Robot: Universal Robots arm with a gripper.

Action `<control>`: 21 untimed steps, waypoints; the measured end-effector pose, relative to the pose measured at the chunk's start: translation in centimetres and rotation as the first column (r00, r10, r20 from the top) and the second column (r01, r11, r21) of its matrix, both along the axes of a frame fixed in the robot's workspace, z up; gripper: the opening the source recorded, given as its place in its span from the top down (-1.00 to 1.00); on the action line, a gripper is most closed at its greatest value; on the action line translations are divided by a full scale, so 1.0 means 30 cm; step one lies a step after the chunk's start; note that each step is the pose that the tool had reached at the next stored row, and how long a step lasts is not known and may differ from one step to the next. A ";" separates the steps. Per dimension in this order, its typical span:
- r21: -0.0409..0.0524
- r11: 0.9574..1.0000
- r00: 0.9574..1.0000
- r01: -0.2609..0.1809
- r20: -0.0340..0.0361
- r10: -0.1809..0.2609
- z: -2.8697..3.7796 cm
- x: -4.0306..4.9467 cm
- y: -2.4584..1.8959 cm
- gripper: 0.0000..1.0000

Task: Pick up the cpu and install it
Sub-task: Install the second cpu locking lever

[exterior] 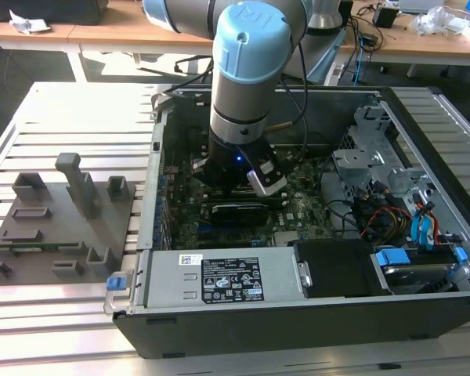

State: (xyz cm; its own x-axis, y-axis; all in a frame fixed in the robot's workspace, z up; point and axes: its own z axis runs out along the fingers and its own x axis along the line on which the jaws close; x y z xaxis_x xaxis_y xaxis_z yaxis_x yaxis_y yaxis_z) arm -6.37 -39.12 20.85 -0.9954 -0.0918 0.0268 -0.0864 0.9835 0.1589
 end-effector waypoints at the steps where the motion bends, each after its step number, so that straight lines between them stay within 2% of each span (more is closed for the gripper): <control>1: 0.001 1.000 1.000 0.000 0.000 0.000 -0.001 0.000 0.000 0.79; 6: 0.005 1.000 1.000 0.000 0.000 0.000 -0.002 0.000 0.000 0.79; 9: 0.006 1.000 1.000 -0.003 0.000 0.003 -0.004 0.000 0.011 0.79; 21: 0.006 1.000 1.000 -0.004 -0.001 0.004 -0.018 0.001 0.031 0.79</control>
